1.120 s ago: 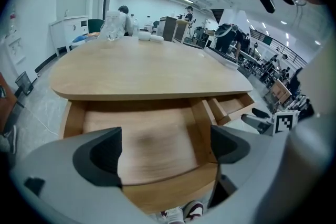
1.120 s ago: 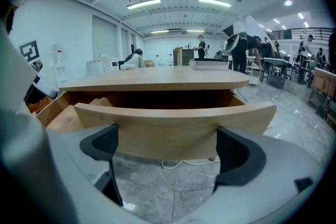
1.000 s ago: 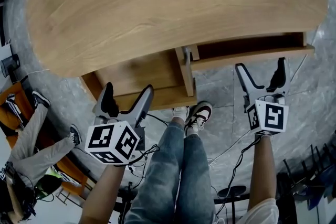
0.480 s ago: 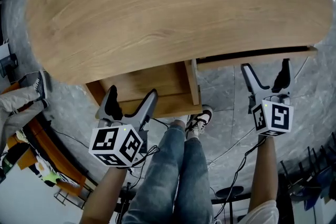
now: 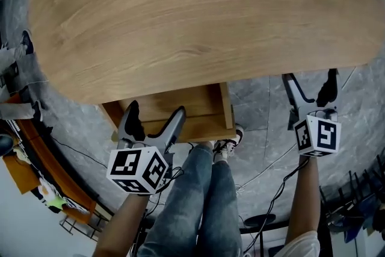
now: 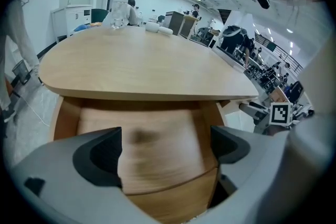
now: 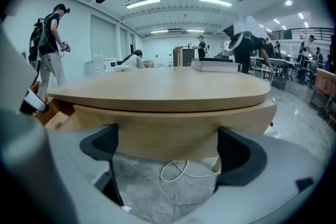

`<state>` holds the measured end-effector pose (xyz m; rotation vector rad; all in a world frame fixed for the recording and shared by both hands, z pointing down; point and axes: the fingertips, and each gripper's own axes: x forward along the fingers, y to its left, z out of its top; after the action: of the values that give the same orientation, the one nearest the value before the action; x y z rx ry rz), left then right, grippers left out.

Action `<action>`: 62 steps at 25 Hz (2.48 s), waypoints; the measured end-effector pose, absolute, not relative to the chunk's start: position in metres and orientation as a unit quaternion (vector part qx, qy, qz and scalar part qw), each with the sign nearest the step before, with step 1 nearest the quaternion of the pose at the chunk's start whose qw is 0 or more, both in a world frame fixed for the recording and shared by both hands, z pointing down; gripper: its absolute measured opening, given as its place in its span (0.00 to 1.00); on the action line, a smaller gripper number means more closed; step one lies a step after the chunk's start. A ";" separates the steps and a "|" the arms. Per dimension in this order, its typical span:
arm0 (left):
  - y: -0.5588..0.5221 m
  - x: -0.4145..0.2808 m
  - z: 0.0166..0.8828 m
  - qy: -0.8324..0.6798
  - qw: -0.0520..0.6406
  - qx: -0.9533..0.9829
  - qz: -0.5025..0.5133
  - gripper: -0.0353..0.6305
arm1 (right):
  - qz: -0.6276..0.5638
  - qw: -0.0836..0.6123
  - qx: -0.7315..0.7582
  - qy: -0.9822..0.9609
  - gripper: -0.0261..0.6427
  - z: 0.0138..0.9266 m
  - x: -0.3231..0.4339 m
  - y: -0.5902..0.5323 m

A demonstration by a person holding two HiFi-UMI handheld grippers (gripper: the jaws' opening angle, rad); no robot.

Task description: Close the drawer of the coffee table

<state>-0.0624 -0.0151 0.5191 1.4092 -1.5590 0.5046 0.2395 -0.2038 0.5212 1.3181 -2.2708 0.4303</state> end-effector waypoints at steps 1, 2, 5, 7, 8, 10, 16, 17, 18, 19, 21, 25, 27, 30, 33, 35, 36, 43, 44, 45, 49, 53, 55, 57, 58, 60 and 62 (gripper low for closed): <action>-0.017 -0.063 0.519 -0.635 0.470 0.577 0.206 0.84 | 0.157 0.238 0.482 -0.829 0.92 0.521 0.239 -0.206; -0.017 -0.064 0.520 -0.635 0.470 0.578 0.206 0.84 | 0.157 0.238 0.481 -0.829 0.92 0.521 0.238 -0.209; -0.015 -0.067 0.521 -0.635 0.472 0.576 0.206 0.84 | 0.157 0.239 0.479 -0.830 0.92 0.521 0.234 -0.216; -0.015 -0.070 0.521 -0.635 0.473 0.575 0.205 0.84 | 0.156 0.237 0.480 -0.830 0.92 0.521 0.232 -0.220; -0.015 -0.071 0.521 -0.635 0.472 0.575 0.205 0.84 | 0.156 0.236 0.481 -0.830 0.92 0.521 0.231 -0.222; -0.015 -0.073 0.522 -0.636 0.472 0.575 0.204 0.84 | 0.154 0.233 0.483 -0.830 0.92 0.521 0.230 -0.226; -0.011 -0.078 0.524 -0.640 0.475 0.570 0.199 0.84 | 0.147 0.223 0.485 -0.833 0.92 0.521 0.224 -0.237; -0.010 -0.078 0.524 -0.641 0.475 0.570 0.198 0.84 | 0.146 0.221 0.485 -0.833 0.92 0.521 0.224 -0.238; -0.010 -0.078 0.524 -0.641 0.475 0.569 0.197 0.84 | 0.145 0.219 0.485 -0.834 0.92 0.521 0.224 -0.238; -0.010 -0.078 0.524 -0.642 0.475 0.569 0.196 0.84 | 0.144 0.217 0.485 -0.835 0.92 0.521 0.223 -0.239; -0.010 -0.078 0.524 -0.642 0.474 0.569 0.195 0.84 | 0.142 0.214 0.485 -0.836 0.92 0.521 0.223 -0.239; -0.010 -0.078 0.520 -0.649 0.469 0.567 0.190 0.84 | 0.146 0.212 0.484 -0.836 0.92 0.522 0.222 -0.240; -0.009 -0.078 0.518 -0.653 0.466 0.567 0.188 0.84 | 0.156 0.213 0.483 -0.835 0.91 0.522 0.224 -0.240; -0.003 -0.079 0.515 -0.658 0.460 0.567 0.185 0.84 | 0.161 0.219 0.483 -0.832 0.89 0.522 0.225 -0.237; 0.006 -0.080 0.512 -0.668 0.458 0.559 0.178 0.84 | 0.166 0.222 0.482 -0.831 0.86 0.523 0.222 -0.233; 0.009 -0.079 0.509 -0.673 0.455 0.557 0.171 0.84 | 0.171 0.224 0.479 -0.831 0.87 0.523 0.224 -0.226; 0.011 -0.077 0.507 -0.676 0.452 0.558 0.168 0.84 | 0.172 0.226 0.478 -0.831 0.87 0.523 0.226 -0.221; 0.030 -0.067 0.489 -0.690 0.437 0.558 0.147 0.84 | 0.184 0.212 0.482 -0.830 0.86 0.495 0.242 -0.183; 0.033 -0.066 0.484 -0.692 0.434 0.558 0.144 0.84 | 0.186 0.204 0.481 -0.832 0.84 0.485 0.241 -0.176; 0.036 -0.064 0.479 -0.695 0.431 0.558 0.140 0.84 | 0.188 0.197 0.479 -0.834 0.80 0.476 0.239 -0.169; 0.047 -0.057 0.456 -0.712 0.419 0.551 0.120 0.84 | 0.190 0.168 0.471 -0.845 0.66 0.436 0.231 -0.146; 0.060 -0.046 0.431 -0.723 0.408 0.547 0.106 0.84 | 0.179 0.147 0.480 -0.846 0.45 0.397 0.226 -0.122; 0.068 -0.042 0.419 -0.729 0.404 0.543 0.099 0.84 | 0.177 0.141 0.479 -0.848 0.44 0.381 0.222 -0.109; 0.075 -0.038 0.407 -0.734 0.401 0.541 0.091 0.84 | 0.177 0.137 0.479 -0.849 0.40 0.365 0.220 -0.096; 0.078 -0.036 0.401 -0.736 0.399 0.541 0.089 0.84 | 0.177 0.136 0.481 -0.848 0.37 0.357 0.220 -0.090; 0.083 -0.032 0.390 -0.738 0.394 0.540 0.087 0.84 | 0.180 0.133 0.488 -0.843 0.31 0.343 0.224 -0.081; 0.088 -0.029 0.382 -0.741 0.391 0.540 0.084 0.84 | 0.187 0.134 0.500 -0.835 0.24 0.334 0.231 -0.074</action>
<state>-0.0292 0.0877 0.3822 1.3708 -1.8831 0.2139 0.2305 -0.0740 0.3337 1.4490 -2.4216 0.5416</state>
